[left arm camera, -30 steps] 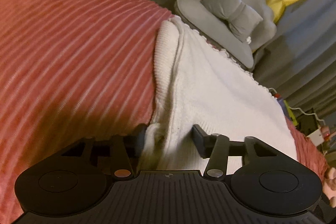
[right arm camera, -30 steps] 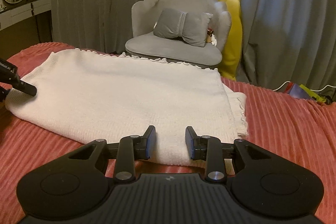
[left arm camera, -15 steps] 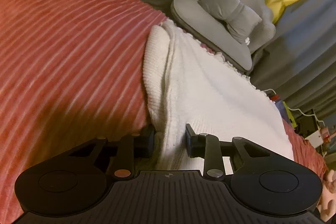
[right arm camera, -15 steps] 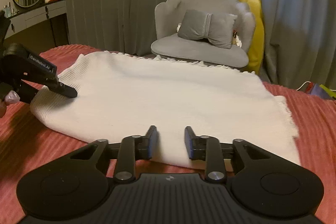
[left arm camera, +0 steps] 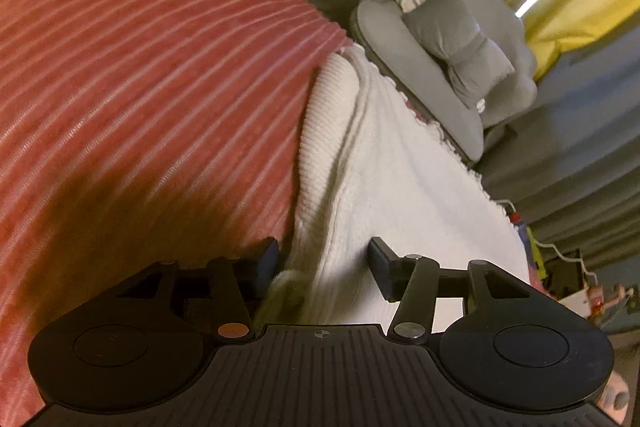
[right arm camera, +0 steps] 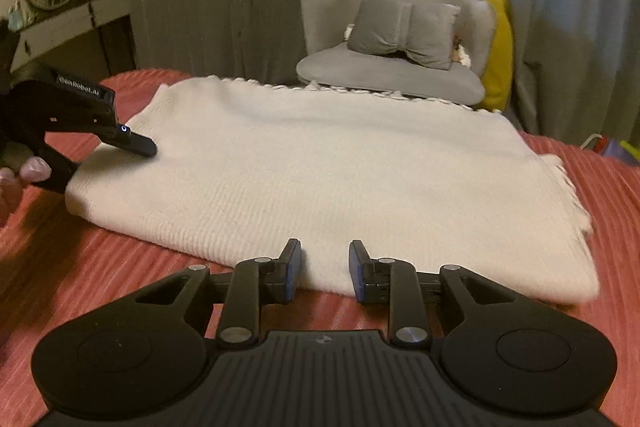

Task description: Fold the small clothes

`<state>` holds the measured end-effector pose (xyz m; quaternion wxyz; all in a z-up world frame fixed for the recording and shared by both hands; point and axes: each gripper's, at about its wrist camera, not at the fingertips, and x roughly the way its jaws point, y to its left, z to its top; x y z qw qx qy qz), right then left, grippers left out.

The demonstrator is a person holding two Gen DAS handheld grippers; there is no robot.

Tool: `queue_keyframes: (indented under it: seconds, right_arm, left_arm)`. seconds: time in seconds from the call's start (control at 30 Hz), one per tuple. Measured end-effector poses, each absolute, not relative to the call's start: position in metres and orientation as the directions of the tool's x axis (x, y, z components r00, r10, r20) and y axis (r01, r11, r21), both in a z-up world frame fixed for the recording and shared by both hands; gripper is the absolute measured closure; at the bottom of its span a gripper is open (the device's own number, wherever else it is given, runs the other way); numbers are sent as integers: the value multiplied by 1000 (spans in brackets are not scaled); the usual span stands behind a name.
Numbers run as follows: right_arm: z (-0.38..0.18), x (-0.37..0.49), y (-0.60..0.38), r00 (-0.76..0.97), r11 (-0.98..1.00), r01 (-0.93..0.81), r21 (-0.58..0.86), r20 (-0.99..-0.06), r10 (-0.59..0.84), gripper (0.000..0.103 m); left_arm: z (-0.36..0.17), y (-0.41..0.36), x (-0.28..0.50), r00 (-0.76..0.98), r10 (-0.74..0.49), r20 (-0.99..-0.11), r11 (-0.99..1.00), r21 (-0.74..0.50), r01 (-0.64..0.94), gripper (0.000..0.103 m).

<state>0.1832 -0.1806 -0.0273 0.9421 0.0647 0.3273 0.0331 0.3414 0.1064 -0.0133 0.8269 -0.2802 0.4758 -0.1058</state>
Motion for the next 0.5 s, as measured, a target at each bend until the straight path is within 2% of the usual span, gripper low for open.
queue_keyframes:
  seconds: [0.1,0.23,0.33,0.5]
  right_arm:
    - [-26,170,-192,788,980,10,201,-605,116,77]
    - [-26,162,-197,787,978,18,207,-606,114,72]
    - [-28,161,-202,785,970,32,239,-607,124,72]
    - [-29,159,-203,786,968,35,250,-605,128,71]
  left_arm:
    - [-11,110,343,529,-442,-724,808,-578,-117,43]
    - [-6,122,340,549,-432,-715,804,-582,-125,38]
    - [-6,125,340,551,-414,-725,810,-570,-140,37]
    - [-9,118,340,521,-464,-716,800,-591,-99,38]
